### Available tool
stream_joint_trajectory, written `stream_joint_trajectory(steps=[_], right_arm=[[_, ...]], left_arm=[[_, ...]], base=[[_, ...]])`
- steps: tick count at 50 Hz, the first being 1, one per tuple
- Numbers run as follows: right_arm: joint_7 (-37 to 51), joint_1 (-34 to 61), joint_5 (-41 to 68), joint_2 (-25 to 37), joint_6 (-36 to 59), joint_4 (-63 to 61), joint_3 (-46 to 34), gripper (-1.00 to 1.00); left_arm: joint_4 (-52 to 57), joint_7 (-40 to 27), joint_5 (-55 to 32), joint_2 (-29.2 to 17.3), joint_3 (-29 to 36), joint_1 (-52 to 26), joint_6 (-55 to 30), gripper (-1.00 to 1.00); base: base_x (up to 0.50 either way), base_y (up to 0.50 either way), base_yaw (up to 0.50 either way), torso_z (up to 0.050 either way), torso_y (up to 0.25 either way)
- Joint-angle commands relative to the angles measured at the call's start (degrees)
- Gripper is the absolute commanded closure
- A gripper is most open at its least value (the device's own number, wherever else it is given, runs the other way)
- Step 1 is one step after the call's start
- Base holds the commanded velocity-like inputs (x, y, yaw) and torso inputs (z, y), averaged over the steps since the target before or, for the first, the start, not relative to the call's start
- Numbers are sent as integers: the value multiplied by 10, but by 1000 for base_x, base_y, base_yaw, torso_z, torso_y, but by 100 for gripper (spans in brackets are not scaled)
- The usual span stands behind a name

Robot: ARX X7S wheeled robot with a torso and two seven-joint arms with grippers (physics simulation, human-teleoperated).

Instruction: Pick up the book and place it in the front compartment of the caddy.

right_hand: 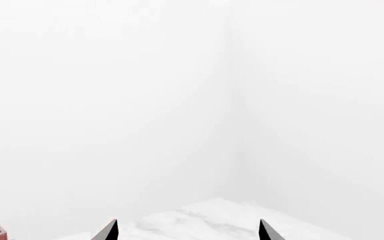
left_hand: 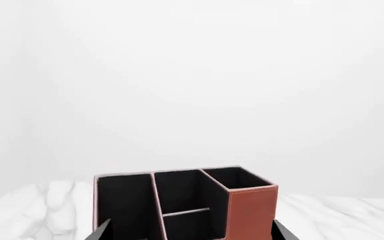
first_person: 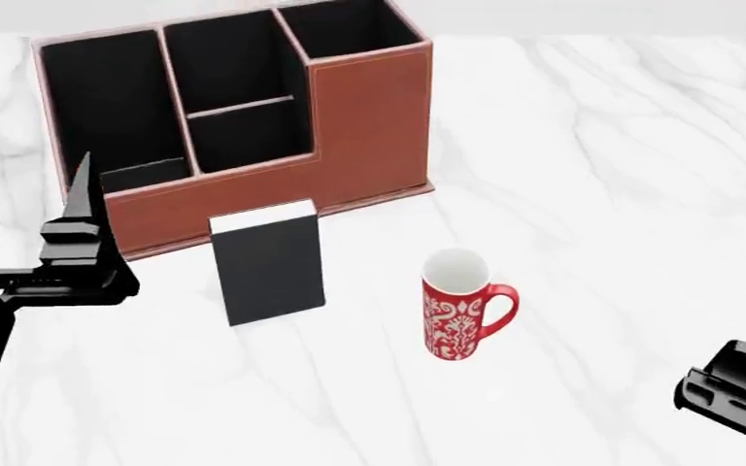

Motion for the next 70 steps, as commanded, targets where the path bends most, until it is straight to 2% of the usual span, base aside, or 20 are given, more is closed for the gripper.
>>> stream_joint_trajectory(steps=[1,11,36,59,70], right_arm=[[-1,75,24,12,33,34,52,-100],[17,78,27,25,59,-32,74,-100],[28,63,33,32,71,-56,89,-100],[37,52,13,60,83,-71,69,-100],[45,58,22,50,76,-68,84,-100]], left_arm=[[-85,3,26,12,0,-63,38,-100],[-162,-6,44,2,10,-77,91,-100],[-177,-30,28,-16,-10,-85,85,-100],[-167,-36,8,-24,-19,-84,85,-100],[-176,-38,4,-26,-16,-89,90,-100]], base=[[500,0,0,0,0],[61,0,0,0,0],[477,0,0,0,1],[7,105,0,0,0],[8,144,0,0,0]])
